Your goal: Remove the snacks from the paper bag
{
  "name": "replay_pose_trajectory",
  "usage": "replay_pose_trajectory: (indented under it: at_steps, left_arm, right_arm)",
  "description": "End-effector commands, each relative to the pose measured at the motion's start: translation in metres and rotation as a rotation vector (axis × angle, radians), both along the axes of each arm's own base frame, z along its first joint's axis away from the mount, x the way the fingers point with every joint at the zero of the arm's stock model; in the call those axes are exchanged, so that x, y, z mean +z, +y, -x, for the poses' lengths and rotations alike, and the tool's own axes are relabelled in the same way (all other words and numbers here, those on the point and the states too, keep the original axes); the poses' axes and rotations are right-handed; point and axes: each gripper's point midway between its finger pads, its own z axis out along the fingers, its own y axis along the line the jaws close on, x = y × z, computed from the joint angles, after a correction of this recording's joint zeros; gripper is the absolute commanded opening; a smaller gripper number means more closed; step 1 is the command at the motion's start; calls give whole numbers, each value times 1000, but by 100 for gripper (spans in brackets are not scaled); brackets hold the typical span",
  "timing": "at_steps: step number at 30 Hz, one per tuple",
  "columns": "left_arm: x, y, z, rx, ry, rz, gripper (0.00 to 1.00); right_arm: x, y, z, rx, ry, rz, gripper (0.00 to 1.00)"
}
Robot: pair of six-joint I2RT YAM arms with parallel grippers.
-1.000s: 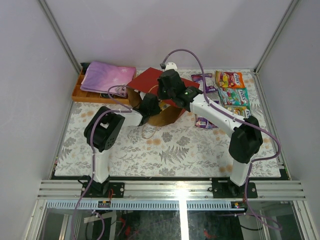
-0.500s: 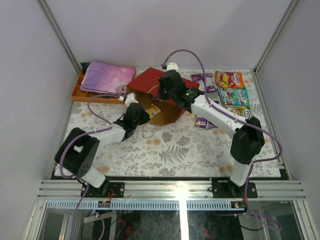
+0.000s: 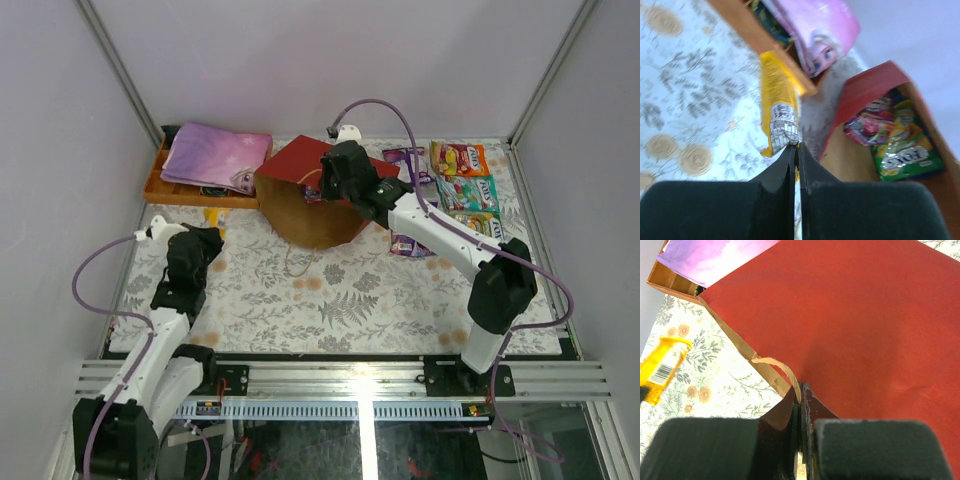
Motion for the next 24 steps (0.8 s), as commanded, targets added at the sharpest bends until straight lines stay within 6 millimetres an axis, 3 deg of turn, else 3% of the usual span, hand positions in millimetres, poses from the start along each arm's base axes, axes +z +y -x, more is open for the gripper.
replay_pose_trajectory:
  at_steps: [1, 8, 12, 19, 24]
  left_arm:
    - [-54, 24, 6, 122, 138, 102, 0]
    - [-101, 103, -8, 436, 241, 276, 0]
    - [-115, 139, -17, 541, 265, 294, 0]
    - [-128, 165, -43, 596, 376, 326, 0]
    - [-125, 180, -58, 580, 361, 316, 0]
  right_arm:
    - [35, -4, -2, -22, -72, -62, 0]
    - [31, -5, 3, -16, -58, -68, 0]
    - [27, -5, 5, -9, -47, -70, 0]
    - [25, 3, 5, 9, -29, -86, 0]
    - [26, 1, 6, 11, -21, -75, 0]
